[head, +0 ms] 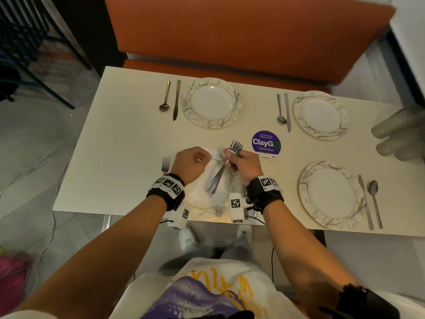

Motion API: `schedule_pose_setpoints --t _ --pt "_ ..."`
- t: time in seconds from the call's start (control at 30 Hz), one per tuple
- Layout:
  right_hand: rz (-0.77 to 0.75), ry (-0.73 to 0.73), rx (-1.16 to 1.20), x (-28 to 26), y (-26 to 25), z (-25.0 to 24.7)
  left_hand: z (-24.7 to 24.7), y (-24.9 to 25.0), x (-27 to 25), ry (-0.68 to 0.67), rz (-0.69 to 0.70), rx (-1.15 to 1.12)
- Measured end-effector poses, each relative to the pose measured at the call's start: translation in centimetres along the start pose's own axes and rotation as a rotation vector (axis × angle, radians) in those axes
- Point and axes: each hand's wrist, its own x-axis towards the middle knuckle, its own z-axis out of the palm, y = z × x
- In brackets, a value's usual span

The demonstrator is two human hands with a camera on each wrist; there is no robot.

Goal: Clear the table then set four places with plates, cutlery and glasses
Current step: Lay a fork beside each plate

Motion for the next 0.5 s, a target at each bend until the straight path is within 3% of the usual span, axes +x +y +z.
schedule_pose_setpoints --t 0.13,0.5 --pt "0.010 0.004 0.079 0.1 -0.5 -3.4 4.5 3.7 0.6 -0.239 -0.037 -0.055" --pt "0.006 0.019 0.018 3.6 -0.4 -16.8 15.9 11.8 1.8 -0.321 -0.066 -0.120"
